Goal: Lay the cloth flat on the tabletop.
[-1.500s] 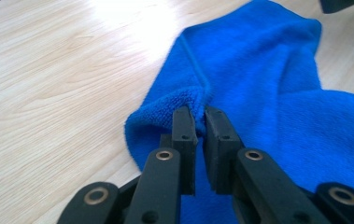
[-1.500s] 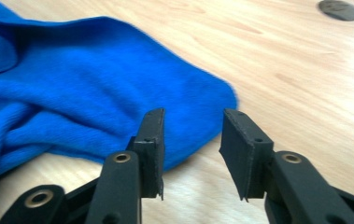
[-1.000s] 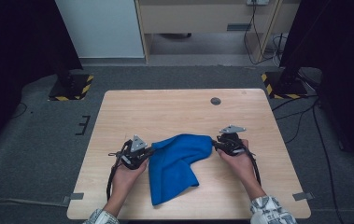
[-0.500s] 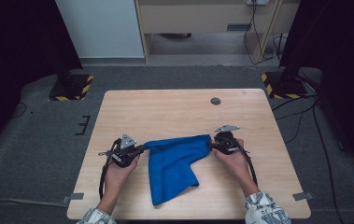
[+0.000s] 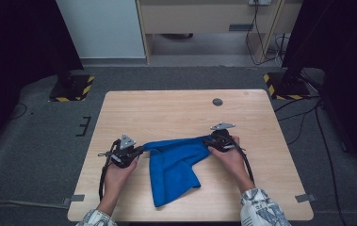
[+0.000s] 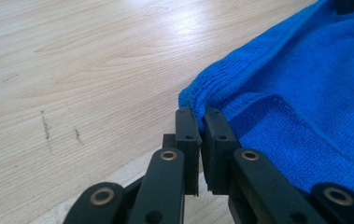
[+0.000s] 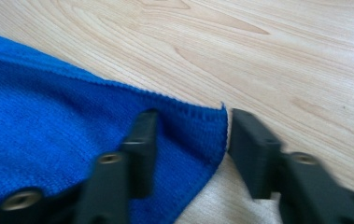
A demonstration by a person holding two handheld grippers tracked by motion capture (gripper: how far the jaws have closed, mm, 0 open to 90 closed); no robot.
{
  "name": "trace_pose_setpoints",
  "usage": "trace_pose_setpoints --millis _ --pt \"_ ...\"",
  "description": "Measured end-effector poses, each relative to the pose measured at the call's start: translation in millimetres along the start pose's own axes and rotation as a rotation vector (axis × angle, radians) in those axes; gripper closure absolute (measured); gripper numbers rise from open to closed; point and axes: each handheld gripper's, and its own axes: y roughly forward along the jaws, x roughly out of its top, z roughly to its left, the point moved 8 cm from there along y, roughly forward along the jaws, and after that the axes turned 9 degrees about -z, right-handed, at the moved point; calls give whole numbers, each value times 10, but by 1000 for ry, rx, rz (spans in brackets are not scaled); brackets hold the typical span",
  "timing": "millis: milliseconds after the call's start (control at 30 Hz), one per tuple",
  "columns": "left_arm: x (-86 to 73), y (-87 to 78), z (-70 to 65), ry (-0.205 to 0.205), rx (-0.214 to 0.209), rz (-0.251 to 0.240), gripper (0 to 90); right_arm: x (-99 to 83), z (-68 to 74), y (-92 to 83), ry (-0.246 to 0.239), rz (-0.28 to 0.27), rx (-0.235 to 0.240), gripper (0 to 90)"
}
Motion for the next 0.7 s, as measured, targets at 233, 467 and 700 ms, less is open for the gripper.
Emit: trace_pose_setpoints --millis 233,467,700 --pt "1 12 7 -5 -4 -4 854 0 -2 -72 14 -37 40 847" --pt "19 21 6 -11 -10 -16 846 47 11 -150 -5 -56 56 870" --pt "49 78 -13 -42 -20 -25 848 97 43 -268 -62 -65 55 874"
